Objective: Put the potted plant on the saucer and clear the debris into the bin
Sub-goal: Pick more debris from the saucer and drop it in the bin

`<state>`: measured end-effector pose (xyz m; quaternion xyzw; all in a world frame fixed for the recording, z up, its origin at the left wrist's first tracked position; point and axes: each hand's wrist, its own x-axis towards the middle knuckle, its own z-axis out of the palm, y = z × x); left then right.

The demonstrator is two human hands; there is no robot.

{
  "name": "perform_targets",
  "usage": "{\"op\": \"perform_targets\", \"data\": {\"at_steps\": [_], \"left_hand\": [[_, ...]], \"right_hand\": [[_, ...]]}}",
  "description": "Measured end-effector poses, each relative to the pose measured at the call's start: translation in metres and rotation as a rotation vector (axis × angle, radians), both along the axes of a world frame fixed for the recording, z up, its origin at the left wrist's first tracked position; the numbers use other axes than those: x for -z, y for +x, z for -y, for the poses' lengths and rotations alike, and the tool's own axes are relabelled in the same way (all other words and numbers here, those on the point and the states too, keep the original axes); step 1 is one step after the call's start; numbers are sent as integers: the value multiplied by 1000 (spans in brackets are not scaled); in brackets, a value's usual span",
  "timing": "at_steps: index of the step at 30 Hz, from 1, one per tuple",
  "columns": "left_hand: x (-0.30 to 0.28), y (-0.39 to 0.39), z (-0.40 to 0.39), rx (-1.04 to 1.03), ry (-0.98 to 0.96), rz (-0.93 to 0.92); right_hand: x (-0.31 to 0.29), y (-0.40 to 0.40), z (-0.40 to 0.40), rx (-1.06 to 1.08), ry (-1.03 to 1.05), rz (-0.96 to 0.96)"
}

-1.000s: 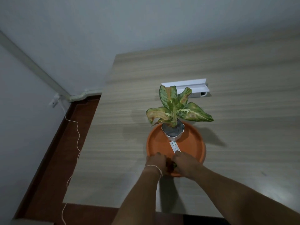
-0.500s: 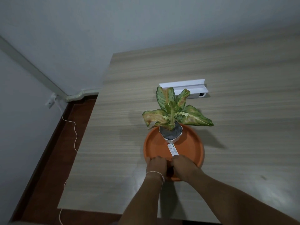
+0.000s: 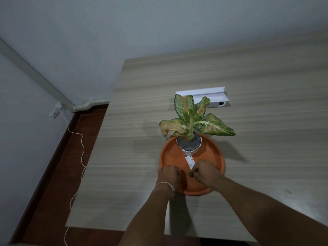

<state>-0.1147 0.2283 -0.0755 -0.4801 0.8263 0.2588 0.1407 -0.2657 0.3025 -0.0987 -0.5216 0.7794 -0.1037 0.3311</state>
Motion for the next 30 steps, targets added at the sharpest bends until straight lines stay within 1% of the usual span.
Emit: {"op": "perform_targets", "data": {"at_steps": [2, 7, 10, 15, 17, 20, 26, 30], "left_hand": [[0, 11, 6, -80, -7, -90], [-6, 54, 11, -243, -39, -237], [-11, 85, 13, -312, -57, -279], [-16, 155, 6, -413, -115, -288], [-20, 189, -3, -475, -133, -293], [-24, 250, -21, -551, -157, -253], [-25, 380, -69, -778, -177, -209], [-19, 439, -111, -907, -197, -221]], "right_hand": [[-2, 1, 2, 22, -31, 5], [-19, 21, 9, 66, -100, 32], [-30, 42, 18, 74, -129, 31], [-49, 93, 33, -13, -204, 104], [-55, 120, 39, -51, -213, 137], [-63, 170, 46, -130, -235, 159], [-69, 291, 43, -310, -234, 204], [-63, 370, 30, -431, -222, 241]]}}
